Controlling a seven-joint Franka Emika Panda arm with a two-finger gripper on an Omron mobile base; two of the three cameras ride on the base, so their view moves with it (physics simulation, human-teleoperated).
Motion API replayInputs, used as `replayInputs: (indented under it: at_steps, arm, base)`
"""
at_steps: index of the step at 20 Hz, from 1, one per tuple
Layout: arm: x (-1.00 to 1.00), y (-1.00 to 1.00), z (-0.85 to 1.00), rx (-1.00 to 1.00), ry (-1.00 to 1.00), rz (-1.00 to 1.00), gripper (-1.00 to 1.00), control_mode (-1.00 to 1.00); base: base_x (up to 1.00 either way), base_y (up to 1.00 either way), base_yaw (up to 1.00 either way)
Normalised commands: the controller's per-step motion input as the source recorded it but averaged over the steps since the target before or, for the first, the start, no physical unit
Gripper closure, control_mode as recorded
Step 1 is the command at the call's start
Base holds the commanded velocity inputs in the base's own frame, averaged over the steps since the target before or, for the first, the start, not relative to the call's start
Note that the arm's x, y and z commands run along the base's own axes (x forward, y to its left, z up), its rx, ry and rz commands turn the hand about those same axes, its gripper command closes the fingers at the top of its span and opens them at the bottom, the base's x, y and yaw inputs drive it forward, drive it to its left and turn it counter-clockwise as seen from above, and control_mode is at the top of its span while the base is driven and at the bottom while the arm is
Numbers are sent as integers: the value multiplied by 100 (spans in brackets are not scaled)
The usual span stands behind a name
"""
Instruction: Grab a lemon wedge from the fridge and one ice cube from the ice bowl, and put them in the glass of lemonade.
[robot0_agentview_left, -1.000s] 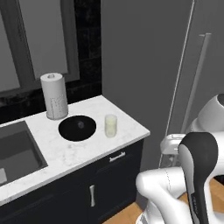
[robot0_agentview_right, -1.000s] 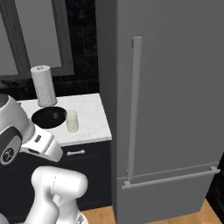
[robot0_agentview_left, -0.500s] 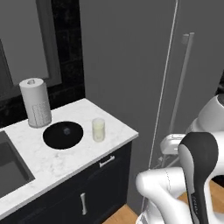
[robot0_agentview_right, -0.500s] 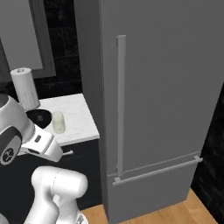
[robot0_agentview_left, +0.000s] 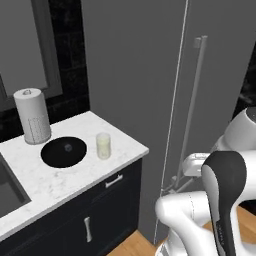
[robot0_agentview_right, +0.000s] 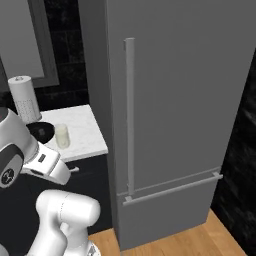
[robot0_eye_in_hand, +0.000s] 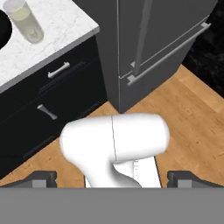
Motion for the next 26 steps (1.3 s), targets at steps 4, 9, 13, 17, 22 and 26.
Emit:
replayInputs:
  at_steps: [4,9,13,17,22,26]
  arm:
    - [0,0,0,0,0,0,-100,100]
    - [0,0,0,0,0,0,-100,100]
    - [0,0,0,0,0,0,-100,100]
    - [0,0,0,0,0,0,-100,100]
    - [0,0,0,0,0,0,-100,100]
    - [0,0,0,0,0,0,-100,100]
  base:
    - [-32,-35,-2]
    - [35,-55,-2]
    - [4,-24,-1]
    - [23,0,-11]
    - [53,2,-15]
    - [2,17,-13]
